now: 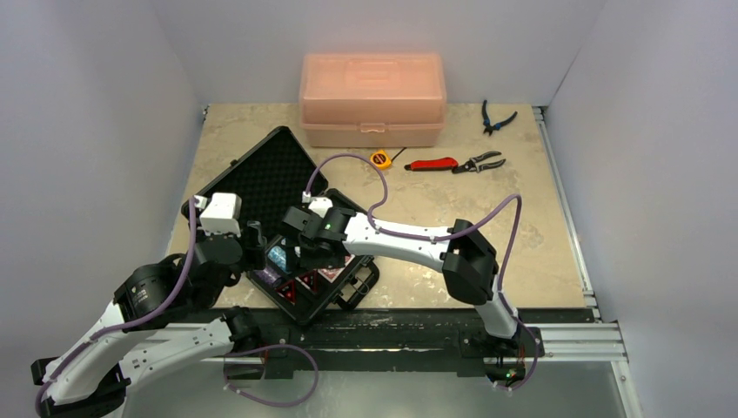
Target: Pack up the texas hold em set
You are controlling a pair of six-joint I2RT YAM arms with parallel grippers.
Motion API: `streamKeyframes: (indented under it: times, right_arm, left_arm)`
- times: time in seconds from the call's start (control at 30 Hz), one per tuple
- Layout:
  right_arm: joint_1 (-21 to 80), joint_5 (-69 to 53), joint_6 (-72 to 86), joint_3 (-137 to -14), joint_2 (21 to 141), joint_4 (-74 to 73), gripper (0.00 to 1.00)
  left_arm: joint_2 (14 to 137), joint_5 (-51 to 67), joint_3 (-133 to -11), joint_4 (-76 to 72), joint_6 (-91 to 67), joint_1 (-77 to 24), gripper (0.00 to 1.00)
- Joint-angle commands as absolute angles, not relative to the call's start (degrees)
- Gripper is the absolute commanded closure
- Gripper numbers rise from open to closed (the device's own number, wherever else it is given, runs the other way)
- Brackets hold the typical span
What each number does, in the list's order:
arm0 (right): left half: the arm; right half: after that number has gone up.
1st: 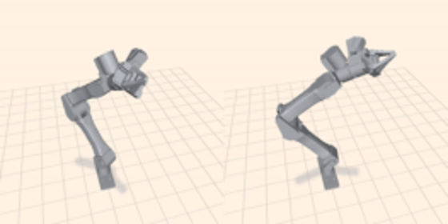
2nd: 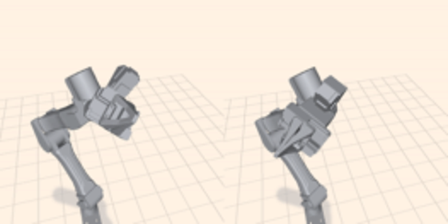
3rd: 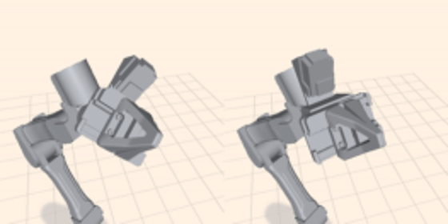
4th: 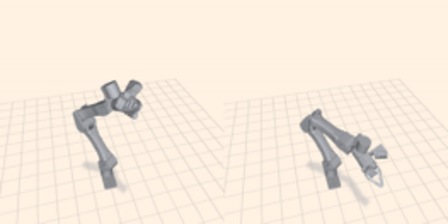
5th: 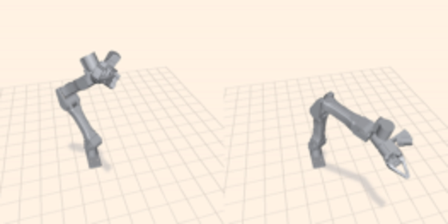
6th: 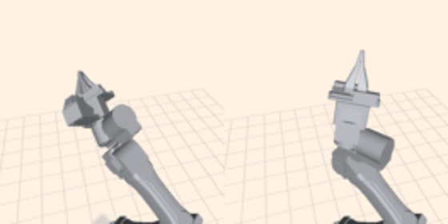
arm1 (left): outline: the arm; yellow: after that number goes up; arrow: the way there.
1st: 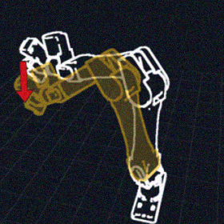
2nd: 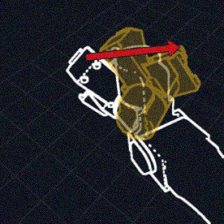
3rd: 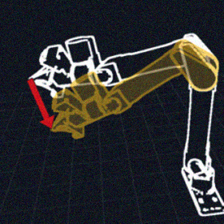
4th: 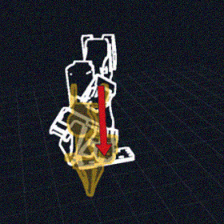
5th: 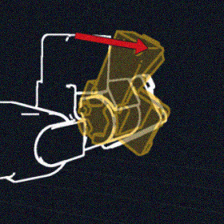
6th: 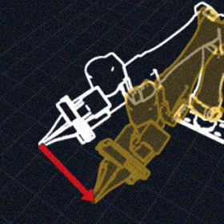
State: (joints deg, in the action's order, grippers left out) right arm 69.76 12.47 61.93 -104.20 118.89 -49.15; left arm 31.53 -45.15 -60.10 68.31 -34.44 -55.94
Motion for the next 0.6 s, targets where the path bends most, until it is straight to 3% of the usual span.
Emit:
streamKeyframes:
  times: [0.0, 0.3, 0.57]
  right_arm:
    - [70.14, 13.15, 61.78, -105.69, 116.85, -48.13, 0.12]
    - [70.22, 12.4, 57.29, -103.01, 112.89, -42.15, 0.17]
    - [70.22, 12.17, 52.74, -97.31, 107.32, -36.02, 0.06]
  left_arm:
    - [31.43, -45.0, -59.94, 66.95, -33.95, -56.08, 0.26]
    - [31.73, -45.15, -59.94, 66.9, -33.9, -56.07, 0.26]
    - [32.71, -44.8, -59.95, 66.92, -33.48, -56.07, 0.22]
